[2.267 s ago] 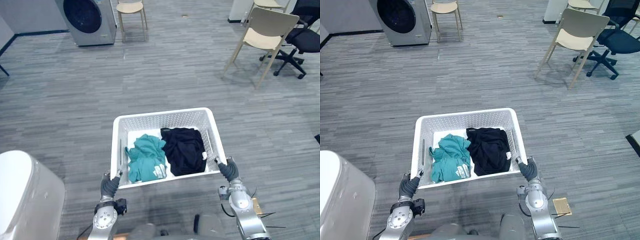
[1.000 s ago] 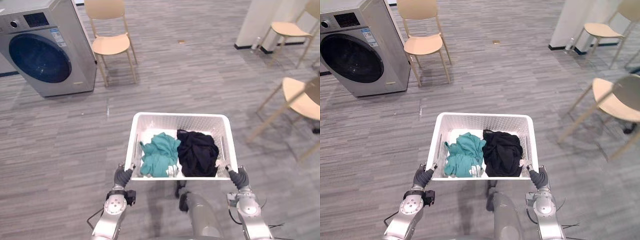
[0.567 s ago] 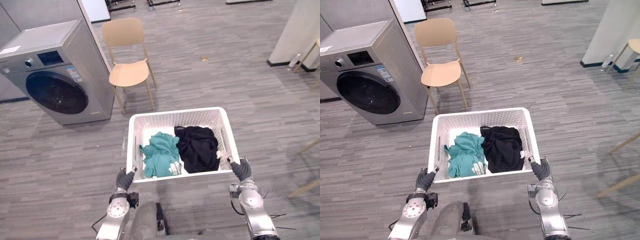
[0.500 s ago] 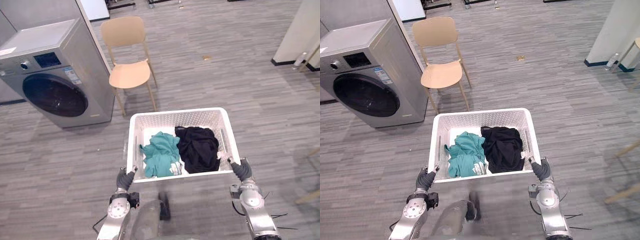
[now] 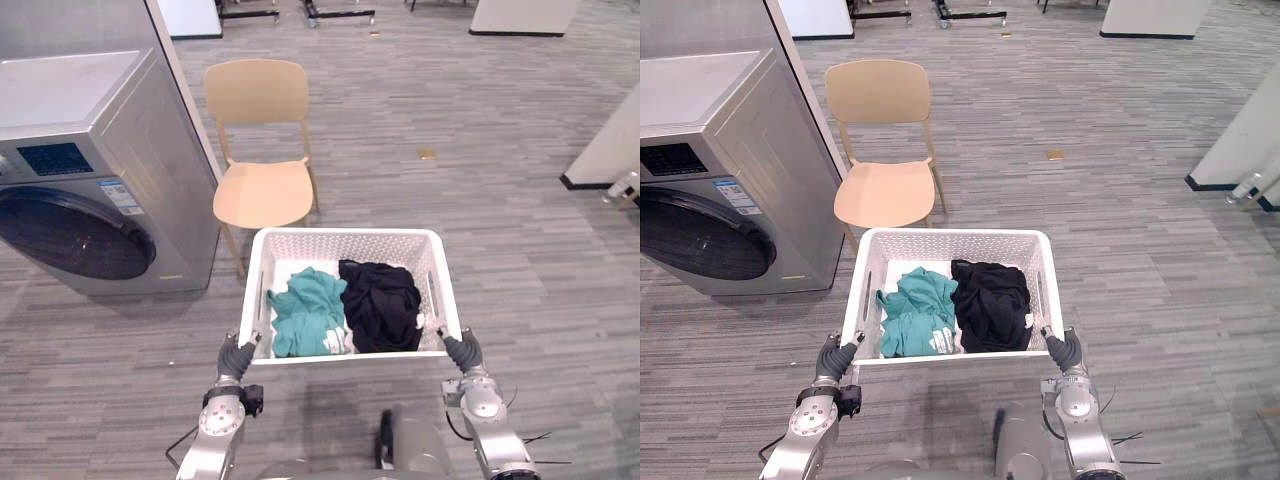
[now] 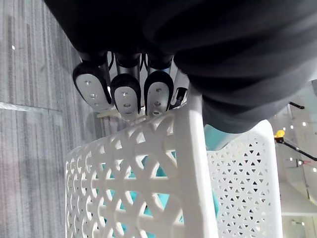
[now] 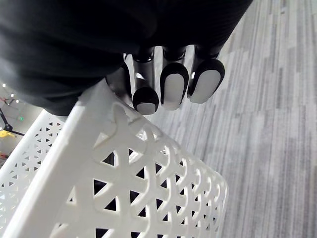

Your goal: Pick up the laundry basket with both hands and put the clothes into the washing machine.

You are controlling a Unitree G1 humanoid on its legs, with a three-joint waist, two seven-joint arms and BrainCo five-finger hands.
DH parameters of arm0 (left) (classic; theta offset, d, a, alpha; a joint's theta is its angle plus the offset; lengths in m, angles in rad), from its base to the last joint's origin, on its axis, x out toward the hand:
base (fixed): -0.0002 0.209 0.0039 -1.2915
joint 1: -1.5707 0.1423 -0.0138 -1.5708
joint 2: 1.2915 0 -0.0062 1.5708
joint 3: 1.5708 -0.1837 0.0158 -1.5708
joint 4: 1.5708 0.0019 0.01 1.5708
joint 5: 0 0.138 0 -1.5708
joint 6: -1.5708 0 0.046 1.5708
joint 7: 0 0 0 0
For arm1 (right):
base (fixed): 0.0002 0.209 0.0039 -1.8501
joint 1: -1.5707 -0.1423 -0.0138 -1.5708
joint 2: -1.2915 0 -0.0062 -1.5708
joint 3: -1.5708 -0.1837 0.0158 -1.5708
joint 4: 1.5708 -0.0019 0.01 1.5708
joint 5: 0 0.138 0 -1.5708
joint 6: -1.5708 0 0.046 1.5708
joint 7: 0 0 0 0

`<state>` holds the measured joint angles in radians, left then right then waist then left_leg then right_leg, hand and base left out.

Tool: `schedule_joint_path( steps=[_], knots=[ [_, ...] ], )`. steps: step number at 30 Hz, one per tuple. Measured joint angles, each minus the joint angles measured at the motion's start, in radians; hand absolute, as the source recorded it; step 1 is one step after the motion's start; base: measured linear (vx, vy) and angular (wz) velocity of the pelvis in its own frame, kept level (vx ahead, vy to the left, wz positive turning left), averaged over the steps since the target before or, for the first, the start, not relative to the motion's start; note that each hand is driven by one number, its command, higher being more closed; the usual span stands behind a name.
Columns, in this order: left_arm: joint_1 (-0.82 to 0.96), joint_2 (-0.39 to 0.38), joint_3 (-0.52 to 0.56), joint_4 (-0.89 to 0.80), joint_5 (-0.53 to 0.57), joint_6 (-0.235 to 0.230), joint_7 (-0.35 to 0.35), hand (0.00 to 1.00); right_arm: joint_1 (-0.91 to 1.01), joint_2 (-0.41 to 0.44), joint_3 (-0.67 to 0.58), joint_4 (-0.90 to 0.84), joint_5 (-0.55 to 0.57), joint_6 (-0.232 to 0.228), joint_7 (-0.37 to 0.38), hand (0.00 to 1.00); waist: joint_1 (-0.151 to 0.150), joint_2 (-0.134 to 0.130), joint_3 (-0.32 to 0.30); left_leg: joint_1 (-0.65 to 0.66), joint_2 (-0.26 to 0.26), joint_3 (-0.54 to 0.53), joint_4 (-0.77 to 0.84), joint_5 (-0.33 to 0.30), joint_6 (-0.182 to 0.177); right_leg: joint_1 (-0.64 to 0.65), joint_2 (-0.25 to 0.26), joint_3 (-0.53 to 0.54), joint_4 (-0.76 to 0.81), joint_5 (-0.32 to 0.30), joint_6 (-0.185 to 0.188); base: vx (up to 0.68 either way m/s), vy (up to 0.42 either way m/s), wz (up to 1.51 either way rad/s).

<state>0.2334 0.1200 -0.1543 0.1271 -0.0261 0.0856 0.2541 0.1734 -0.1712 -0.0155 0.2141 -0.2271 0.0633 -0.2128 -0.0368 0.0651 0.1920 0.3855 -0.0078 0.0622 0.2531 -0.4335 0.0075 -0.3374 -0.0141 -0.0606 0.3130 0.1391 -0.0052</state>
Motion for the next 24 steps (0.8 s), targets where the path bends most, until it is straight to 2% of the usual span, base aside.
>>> schedule_joint_path(
  steps=[1, 3, 5, 6, 7, 8, 9, 10, 11, 12, 13, 14, 15, 16, 17, 18, 19, 20, 21, 22, 23, 24],
  knots=[
    [0.000, -0.014, 0.000, 0.001, 0.000, 0.000, 0.000, 1.00, -0.002, -0.004, -0.003, -0.004, 0.000, 0.003, 0.001, 1.00, 0.000, 0.014, -0.007, -0.012, 0.025, -0.009, 0.020, 0.008, -0.013, -0.002, 0.007, -0.012, 0.019, -0.031, -0.004, 0.48, -0.107, 0.27],
    [-0.019, -0.017, 0.003, 0.015, 0.001, 0.000, 0.000, 1.00, -0.005, 0.000, -0.007, -0.004, 0.001, 0.011, 0.001, 1.00, -0.004, 0.032, -0.014, -0.066, 0.060, -0.034, 0.178, 0.082, -0.025, 0.015, 0.016, -0.069, 0.085, -0.117, -0.034, 0.63, -0.210, 0.47],
    [-0.020, -0.023, 0.005, 0.039, 0.001, 0.000, 0.000, 1.00, -0.001, 0.005, -0.008, -0.007, 0.002, 0.011, 0.001, 1.00, 0.000, 0.038, -0.008, -0.161, 0.108, -0.016, 0.433, 0.251, -0.038, 0.117, 0.033, -0.098, 0.041, -0.162, -0.043, 0.62, -0.204, 0.33],
    [-0.003, -0.025, 0.006, 0.043, 0.000, -0.001, -0.001, 1.00, 0.004, 0.007, -0.008, -0.014, 0.003, 0.011, 0.001, 1.00, 0.020, 0.040, -0.001, -0.217, 0.160, 0.039, 0.609, 0.418, -0.043, 0.216, 0.048, -0.091, -0.032, -0.170, -0.050, 0.45, -0.103, 0.05],
    [0.002, -0.027, 0.005, 0.044, 0.000, -0.001, -0.004, 1.00, 0.011, 0.009, -0.010, -0.028, 0.009, 0.011, -0.001, 1.00, 0.029, 0.048, 0.001, -0.273, 0.216, 0.085, 0.763, 0.376, -0.022, 0.277, 0.059, -0.095, -0.085, -0.170, -0.050, 0.53, -0.109, 0.05],
    [0.002, -0.031, 0.008, 0.043, 0.000, -0.003, -0.008, 1.00, 0.014, 0.010, -0.015, -0.045, 0.017, 0.011, -0.002, 1.00, 0.037, 0.048, 0.001, -0.365, 0.270, 0.136, 0.892, 0.308, 0.006, 0.336, 0.065, -0.097, -0.139, -0.170, -0.050, 0.39, -0.072, 0.08],
    [0.001, -0.034, 0.009, 0.042, 0.000, -0.004, -0.010, 1.00, 0.013, 0.010, -0.019, -0.051, 0.021, 0.011, -0.001, 1.00, 0.045, 0.046, 0.002, -0.406, 0.279, 0.153, 0.914, 0.275, 0.015, 0.361, 0.061, -0.094, -0.161, -0.170, -0.050, 0.50, -0.062, 0.04],
    [0.000, -0.037, 0.010, 0.038, 0.000, -0.005, -0.013, 1.00, 0.011, 0.010, -0.024, -0.064, 0.023, 0.011, -0.002, 1.00, 0.057, 0.042, 0.005, -0.467, 0.286, 0.177, 0.892, 0.216, 0.014, 0.399, 0.051, -0.089, -0.194, -0.169, -0.050, 0.39, -0.011, 0.00],
    [0.000, -0.038, 0.011, 0.038, 0.000, -0.006, -0.013, 1.00, 0.008, 0.010, -0.025, -0.065, 0.023, 0.011, -0.002, 1.00, 0.057, 0.035, 0.009, -0.508, 0.282, 0.192, 0.799, 0.173, 0.002, 0.430, 0.036, -0.089, -0.215, -0.169, -0.050, 0.44, 0.036, 0.01],
    [0.001, -0.039, 0.011, 0.038, 0.000, -0.005, -0.013, 1.00, 0.008, 0.010, -0.026, -0.064, 0.024, 0.011, -0.002, 1.00, 0.060, 0.025, 0.016, -0.524, 0.271, 0.190, 0.689, 0.157, -0.008, 0.446, 0.021, -0.090, -0.217, -0.169, -0.050, 0.31, 0.091, 0.02],
    [0.000, -0.038, 0.013, 0.037, 0.000, -0.005, -0.014, 1.00, 0.008, 0.011, -0.026, -0.064, 0.024, 0.012, -0.003, 1.00, 0.064, 0.022, 0.018, -0.537, 0.249, 0.181, 0.523, 0.158, -0.012, 0.460, -0.003, -0.089, -0.220, -0.173, -0.045, 0.28, 0.113, -0.02],
    [0.000, -0.039, 0.013, 0.032, 0.000, -0.005, -0.014, 1.00, 0.008, 0.012, -0.027, -0.065, 0.024, 0.012, -0.003, 1.00, 0.064, 0.015, 0.021, -0.549, 0.232, 0.171, 0.432, 0.161, -0.016, 0.469, -0.021, -0.086, -0.224, -0.183, -0.030, 0.25, 0.164, -0.02],
    [0.000, -0.042, 0.013, 0.022, 0.000, -0.006, -0.014, 1.00, 0.009, 0.009, -0.028, -0.067, 0.024, 0.012, -0.004, 1.00, 0.060, 0.011, 0.023, -0.554, 0.204, 0.139, 0.282, 0.188, -0.047, 0.484, -0.050, -0.085, -0.232, -0.214, 0.017, 0.25, 0.254, 0.05],
    [0.004, -0.064, 0.012, 0.021, 0.001, -0.006, -0.014, 1.00, 0.017, 0.000, -0.034, -0.067, 0.024, 0.012, -0.004, 1.00, 0.051, 0.047, 0.014, -0.556, 0.207, 0.101, 0.124, 0.263, -0.087, 0.492, -0.040, -0.093, -0.230, -0.232, 0.047, 0.20, 0.223, 0.09],
    [0.007, -0.071, 0.009, 0.023, 0.001, -0.006, -0.015, 1.00, 0.025, -0.001, -0.043, -0.066, 0.024, 0.012, -0.003, 1.00, 0.051, 0.066, 0.008, -0.556, 0.216, 0.086, 0.091, 0.346, -0.090, 0.494, -0.028, -0.094, -0.228, -0.244, 0.065, 0.18, 0.250, 0.13],
    [0.006, -0.067, 0.009, 0.025, 0.001, -0.005, -0.014, 1.00, 0.024, 0.015, -0.047, -0.046, 0.024, 0.016, -0.004, 1.00, 0.051, 0.057, 0.003, -0.543, 0.198, 0.089, 0.100, 0.343, -0.077, 0.513, -0.049, -0.086, -0.229, -0.255, 0.078, 0.17, 0.212, 0.10],
    [0.006, -0.048, 0.010, 0.022, 0.001, -0.005, -0.014, 1.00, 0.031, 0.043, -0.050, -0.046, 0.024, 0.020, -0.007, 1.00, 0.053, 0.015, -0.002, -0.534, 0.158, 0.102, 0.080, 0.334, -0.062, 0.512, -0.091, -0.077, -0.229, -0.269, 0.100, 0.25, 0.293, 0.09],
    [0.006, -0.029, 0.009, 0.022, 0.001, -0.005, -0.014, 1.00, 0.028, 0.057, -0.050, -0.046, 0.024, 0.019, -0.006, 1.00, 0.057, -0.014, 0.001, -0.534, 0.129, 0.113, 0.078, 0.320, -0.044, 0.509, -0.120, -0.075, -0.222, -0.280, 0.109, 0.22, 0.221, 0.03],
    [0.009, -0.023, 0.009, 0.022, 0.001, -0.005, -0.014, 1.00, 0.028, 0.061, -0.050, -0.046, 0.024, 0.019, -0.006, 1.00, 0.058, -0.026, 0.000, -0.534, 0.114, 0.120, 0.083, 0.304, -0.032, 0.509, -0.137, -0.072, -0.211, -0.291, 0.119, 0.22, 0.211, 0.01],
    [0.012, -0.019, 0.008, 0.022, 0.001, -0.001, -0.015, 1.00, 0.032, 0.068, -0.051, -0.046, 0.024, 0.020, -0.005, 1.00, 0.056, -0.046, 0.005, -0.520, 0.081, 0.129, 0.098, 0.275, -0.017, 0.505, -0.176, -0.073, -0.160, -0.316, 0.134, 0.22, 0.203, 0.04],
    [0.013, -0.026, 0.001, 0.023, 0.001, 0.008, -0.015, 1.00, 0.034, 0.067, -0.058, -0.032, 0.021, 0.020, -0.004, 1.00, 0.052, -0.044, 0.010, -0.490, 0.060, 0.135, 0.102, 0.251, -0.001, 0.473, -0.207, -0.063, -0.036, -0.329, 0.144, 0.21, 0.217, 0.02],
    [0.015, -0.028, -0.003, 0.022, 0.001, 0.008, -0.015, 1.00, 0.036, 0.065, -0.059, -0.028, 0.020, 0.022, -0.002, 1.00, 0.052, -0.036, 0.009, -0.475, 0.057, 0.140, 0.099, 0.244, 0.006, 0.433, -0.217, -0.048, 0.061, -0.329, 0.143, 0.19, 0.233, -0.05]
  ],
)
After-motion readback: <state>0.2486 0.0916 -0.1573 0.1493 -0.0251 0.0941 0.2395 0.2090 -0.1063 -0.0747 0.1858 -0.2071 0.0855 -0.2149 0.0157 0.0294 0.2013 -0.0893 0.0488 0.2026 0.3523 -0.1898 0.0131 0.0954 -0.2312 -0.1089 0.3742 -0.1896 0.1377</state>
